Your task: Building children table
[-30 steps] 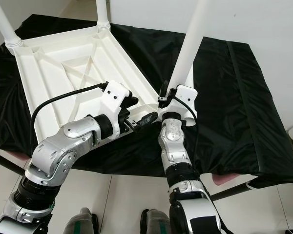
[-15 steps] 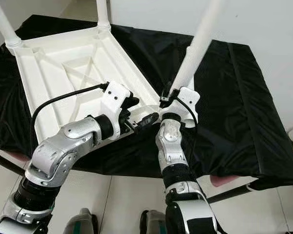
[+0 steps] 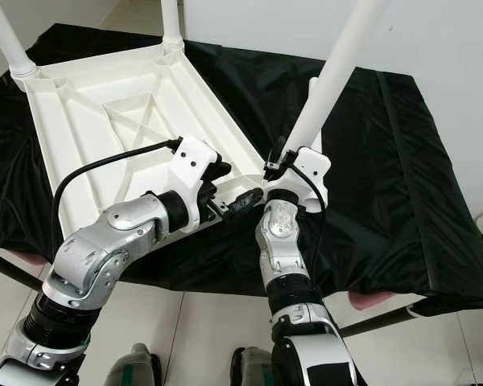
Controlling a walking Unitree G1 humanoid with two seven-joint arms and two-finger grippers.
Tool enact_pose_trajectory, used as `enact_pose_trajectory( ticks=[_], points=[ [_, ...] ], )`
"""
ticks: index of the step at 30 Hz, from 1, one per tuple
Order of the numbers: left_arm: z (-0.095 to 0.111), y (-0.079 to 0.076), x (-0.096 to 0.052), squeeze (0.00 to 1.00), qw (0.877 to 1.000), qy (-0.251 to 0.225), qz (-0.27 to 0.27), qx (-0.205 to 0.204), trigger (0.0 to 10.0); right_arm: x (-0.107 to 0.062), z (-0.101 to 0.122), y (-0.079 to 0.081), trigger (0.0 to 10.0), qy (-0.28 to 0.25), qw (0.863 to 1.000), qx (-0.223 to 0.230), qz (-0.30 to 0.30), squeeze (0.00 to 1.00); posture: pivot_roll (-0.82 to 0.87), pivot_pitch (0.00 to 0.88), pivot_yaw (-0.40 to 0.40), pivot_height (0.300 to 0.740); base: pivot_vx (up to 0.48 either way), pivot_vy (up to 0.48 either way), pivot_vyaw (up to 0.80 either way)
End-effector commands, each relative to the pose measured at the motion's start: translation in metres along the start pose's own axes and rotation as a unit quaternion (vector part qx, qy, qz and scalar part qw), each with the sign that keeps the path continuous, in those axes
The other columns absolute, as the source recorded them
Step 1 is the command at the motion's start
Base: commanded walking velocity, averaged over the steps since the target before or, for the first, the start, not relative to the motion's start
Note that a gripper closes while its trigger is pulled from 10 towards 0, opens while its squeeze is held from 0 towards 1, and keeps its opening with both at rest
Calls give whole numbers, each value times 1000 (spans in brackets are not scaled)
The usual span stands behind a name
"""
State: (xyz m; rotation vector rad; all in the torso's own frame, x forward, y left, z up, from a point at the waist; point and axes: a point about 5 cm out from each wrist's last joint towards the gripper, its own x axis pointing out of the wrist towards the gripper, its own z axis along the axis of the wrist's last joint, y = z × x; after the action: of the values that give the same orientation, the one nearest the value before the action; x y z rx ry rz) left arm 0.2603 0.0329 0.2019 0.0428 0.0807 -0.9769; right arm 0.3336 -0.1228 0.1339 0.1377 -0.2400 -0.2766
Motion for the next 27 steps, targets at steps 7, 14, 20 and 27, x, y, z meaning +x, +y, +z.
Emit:
enact_pose_trajectory(
  ticks=[7, 14, 20, 27],
  points=[
    [1, -4, 0, 0, 1000, -1, -10, -2, 10000, -17, -38, -14, 10000, 96, 995, -34, -8, 0, 8, 65, -32, 740, 0, 0, 0],
    [1, -4, 1, 0, 1000, -4, -9, -3, 10000, -16, -38, -11, 10000, 92, 994, -50, 12, 0, 7, 69, -36, 740, 0, 0, 0],
    [1, -5, 1, 0, 1000, -5, -10, -5, 10000, -15, -38, -15, 10000, 93, 994, -53, 9, 0, 5, 71, -36, 740, 0, 0, 0],
    [1, -5, 2, 0, 1000, -6, -11, -5, 10000, -13, -38, -17, 10000, 91, 994, -58, 7, 0, 3, 71, -34, 740, 0, 0, 0]
  ],
)
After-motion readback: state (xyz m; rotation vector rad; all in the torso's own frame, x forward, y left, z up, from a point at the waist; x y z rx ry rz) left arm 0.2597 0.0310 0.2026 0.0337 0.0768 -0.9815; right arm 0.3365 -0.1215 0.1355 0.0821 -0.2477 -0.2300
